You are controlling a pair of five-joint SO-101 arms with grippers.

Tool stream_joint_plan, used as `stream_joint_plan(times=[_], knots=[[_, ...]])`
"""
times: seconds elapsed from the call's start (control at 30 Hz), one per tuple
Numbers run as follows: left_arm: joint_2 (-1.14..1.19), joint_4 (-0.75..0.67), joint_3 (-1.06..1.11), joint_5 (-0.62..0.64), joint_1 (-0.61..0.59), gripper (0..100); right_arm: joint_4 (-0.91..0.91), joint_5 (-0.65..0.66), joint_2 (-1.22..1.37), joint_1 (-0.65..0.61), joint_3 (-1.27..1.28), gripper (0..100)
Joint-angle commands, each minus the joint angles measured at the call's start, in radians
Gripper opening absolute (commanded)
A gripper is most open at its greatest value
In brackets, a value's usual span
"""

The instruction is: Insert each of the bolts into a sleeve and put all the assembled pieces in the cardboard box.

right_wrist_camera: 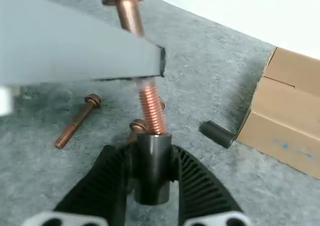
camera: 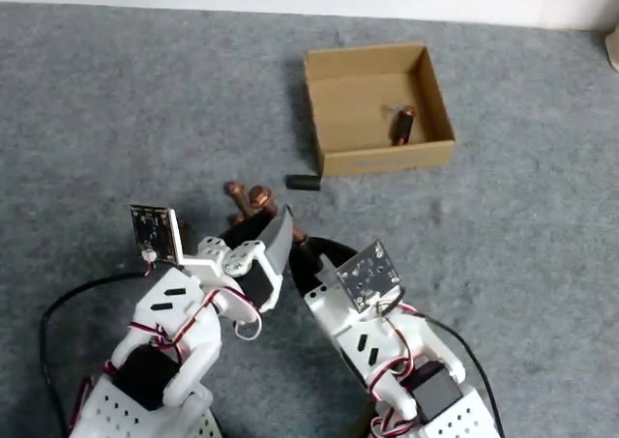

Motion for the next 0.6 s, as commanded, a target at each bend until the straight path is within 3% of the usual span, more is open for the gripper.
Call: stream_joint_plan(times=[0.0, 0.43, 0.57], knots=[[-0.002, -0.011, -0.053, 0.006, -0.008, 1, 0.002, -0.011, -0.01, -0.027, -0.073, 0.4], [0.005, -0.009, -0.018, 0.009, 0.021, 1, 0.05, 0.037, -0.01, -0.021, -0.079, 0.4], [0.134, 0.003, -0.084, 0.009, 0.021, 1, 0.05, 0.037, -0.01, -0.021, -0.091, 0.4]])
